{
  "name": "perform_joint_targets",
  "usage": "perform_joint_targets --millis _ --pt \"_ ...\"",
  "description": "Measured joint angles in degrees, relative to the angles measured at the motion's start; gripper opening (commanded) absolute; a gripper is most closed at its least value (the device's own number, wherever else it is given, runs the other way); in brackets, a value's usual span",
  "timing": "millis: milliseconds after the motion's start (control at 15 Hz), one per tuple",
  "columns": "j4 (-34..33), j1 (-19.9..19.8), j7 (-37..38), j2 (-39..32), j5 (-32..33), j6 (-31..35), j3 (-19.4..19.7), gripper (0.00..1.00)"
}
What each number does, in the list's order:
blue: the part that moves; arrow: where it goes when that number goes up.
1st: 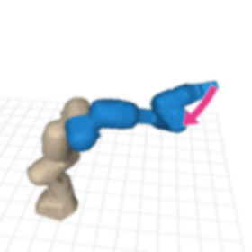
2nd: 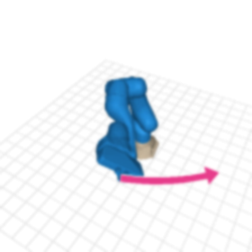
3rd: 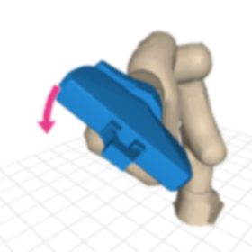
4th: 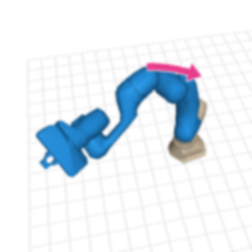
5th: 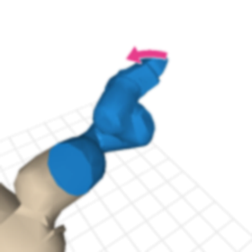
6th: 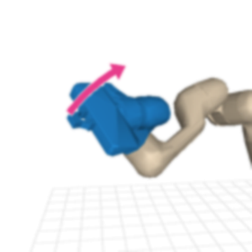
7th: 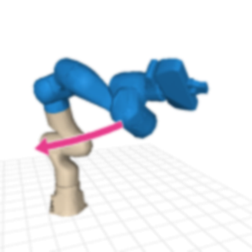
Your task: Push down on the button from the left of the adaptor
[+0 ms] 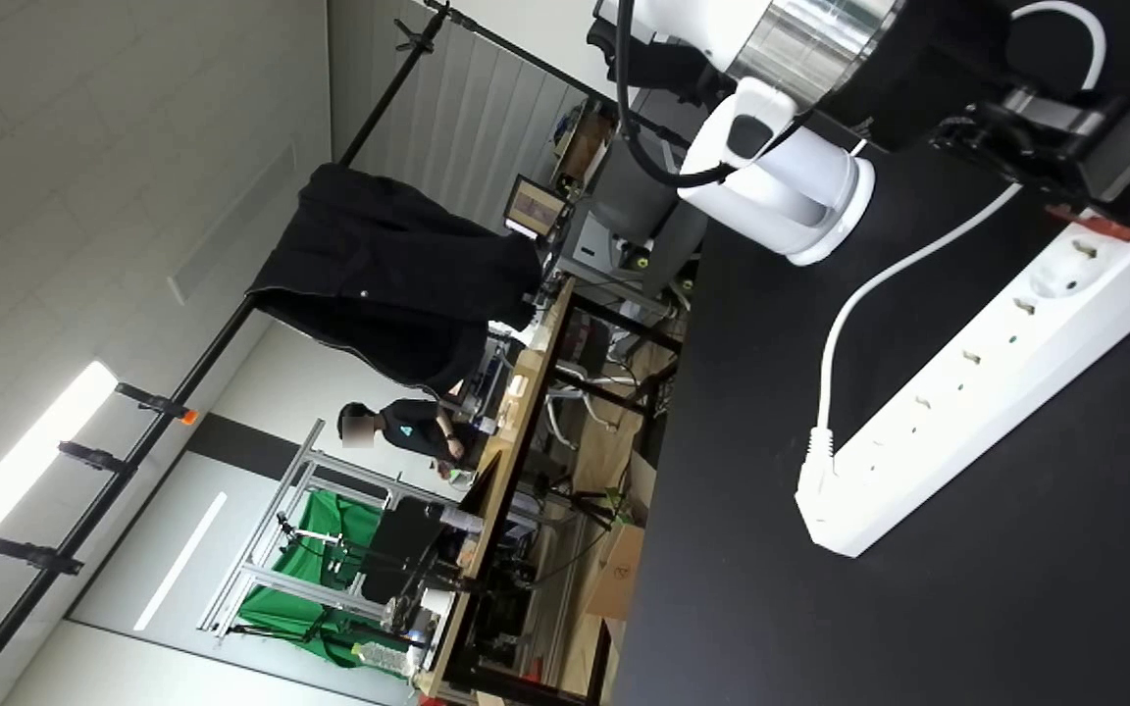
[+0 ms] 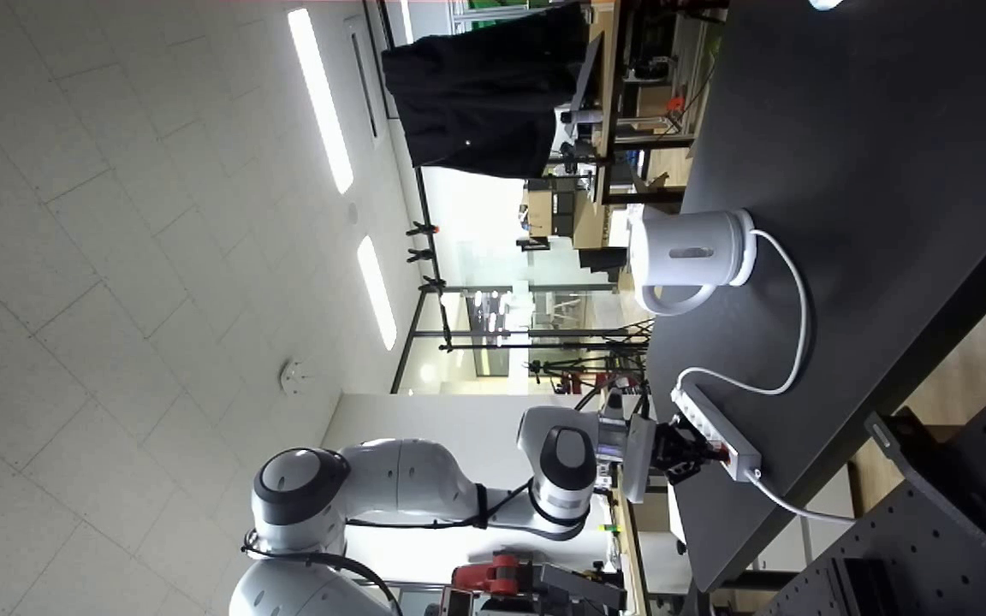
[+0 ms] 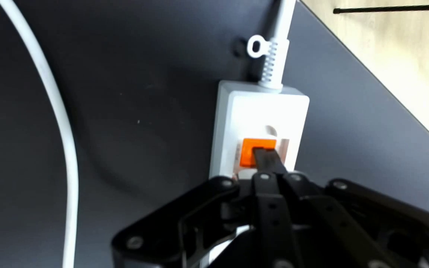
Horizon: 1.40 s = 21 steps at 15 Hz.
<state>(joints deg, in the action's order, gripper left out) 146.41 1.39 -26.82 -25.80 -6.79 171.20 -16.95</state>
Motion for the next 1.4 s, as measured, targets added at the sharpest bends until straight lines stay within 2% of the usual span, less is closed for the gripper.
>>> perform_joint_targets --millis 200,667,800,933,1133,1267,1400 --pt "0.2 6.3 8.5 0.6 5.0 0.6 5.3 0.00" --pt "-0.1 26.3 27.0 1.0 14.8 1.3 22.1 0.00" --pt "-0.1 30.2 30.5 0.8 16.0 1.3 25.2 0.00" --pt "-0.1 32.5 32.4 0.7 16.1 1.3 26.9 0.00" --pt "0.0 31.6 33.0 0.9 15.5 1.3 26.0 0.00" --pt "0.5 26.1 31.4 1.9 14.2 1.3 20.9 0.00" --pt "2.2 17.4 26.7 5.1 10.5 1.1 12.4 0.00"
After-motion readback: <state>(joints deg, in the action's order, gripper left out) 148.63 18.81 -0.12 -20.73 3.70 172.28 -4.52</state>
